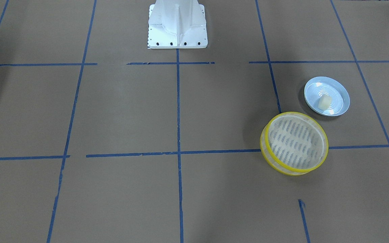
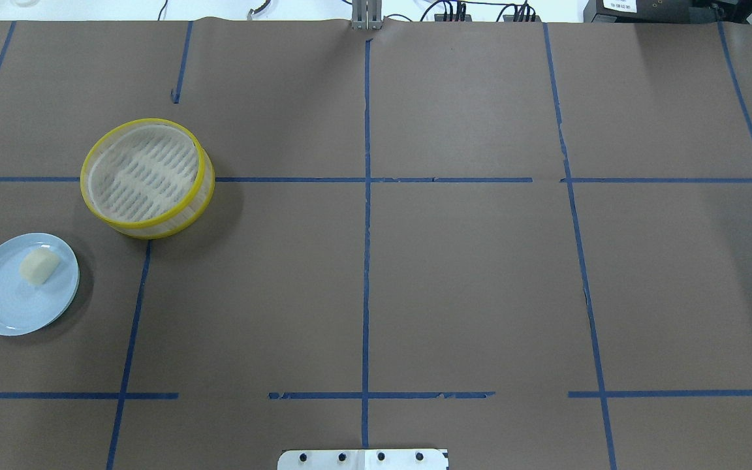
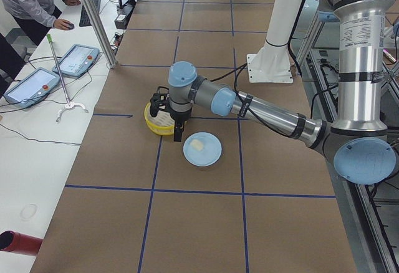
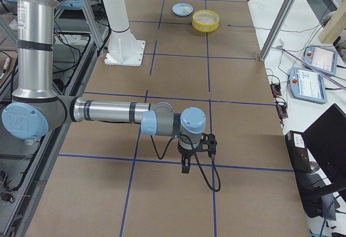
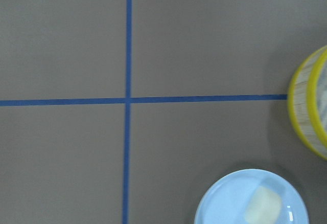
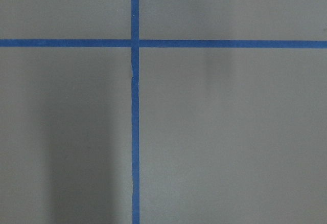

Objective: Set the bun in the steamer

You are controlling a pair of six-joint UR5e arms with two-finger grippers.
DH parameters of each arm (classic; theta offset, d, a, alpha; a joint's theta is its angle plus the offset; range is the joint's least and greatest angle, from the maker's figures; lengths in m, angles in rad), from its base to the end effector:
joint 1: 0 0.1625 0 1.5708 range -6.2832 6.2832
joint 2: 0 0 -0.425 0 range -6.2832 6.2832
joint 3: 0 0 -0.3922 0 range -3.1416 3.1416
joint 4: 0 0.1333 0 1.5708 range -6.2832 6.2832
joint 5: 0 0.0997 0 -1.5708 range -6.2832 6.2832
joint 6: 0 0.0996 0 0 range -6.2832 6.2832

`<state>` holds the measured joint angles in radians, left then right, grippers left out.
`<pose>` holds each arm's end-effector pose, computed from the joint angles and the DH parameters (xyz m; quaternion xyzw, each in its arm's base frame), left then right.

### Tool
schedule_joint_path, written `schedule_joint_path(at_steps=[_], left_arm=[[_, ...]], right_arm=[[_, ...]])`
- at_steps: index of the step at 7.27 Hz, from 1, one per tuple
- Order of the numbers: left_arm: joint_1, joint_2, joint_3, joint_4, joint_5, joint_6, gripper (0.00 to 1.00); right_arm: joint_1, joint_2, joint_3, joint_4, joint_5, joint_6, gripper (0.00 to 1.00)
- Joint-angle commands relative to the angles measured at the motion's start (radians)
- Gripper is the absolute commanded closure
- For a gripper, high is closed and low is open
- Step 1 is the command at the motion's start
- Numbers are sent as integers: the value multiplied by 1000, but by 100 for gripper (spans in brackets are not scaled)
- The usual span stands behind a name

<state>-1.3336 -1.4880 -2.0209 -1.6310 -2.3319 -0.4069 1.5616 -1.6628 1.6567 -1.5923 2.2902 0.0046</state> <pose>0.0433 -0.4541 0.4695 0.0719 0.4067 0.0016 0.9107 0.0635 -0.4513 0.6657 -0.0153 -0.3519 0.0027 0.9359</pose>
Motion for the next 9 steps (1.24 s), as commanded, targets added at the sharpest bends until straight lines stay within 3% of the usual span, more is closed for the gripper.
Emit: schedule_joint_path(at_steps=[1, 2, 5, 6, 9], left_arm=[[44, 134, -39, -216, 6, -48, 0], [44, 200, -29, -330, 2, -99, 0], [150, 190, -12, -343, 49, -184, 0], [263, 145, -12, -343, 140, -296, 0], [400, -4, 156, -343, 193, -337, 0]], right_arm=[[0, 0, 0, 0, 0, 0, 0], [-2, 0, 0, 0, 0, 0, 0], [0, 0, 0, 0, 0, 0, 0], [0, 0, 0, 0, 0, 0, 0], [0, 0, 0, 0, 0, 0, 0]])
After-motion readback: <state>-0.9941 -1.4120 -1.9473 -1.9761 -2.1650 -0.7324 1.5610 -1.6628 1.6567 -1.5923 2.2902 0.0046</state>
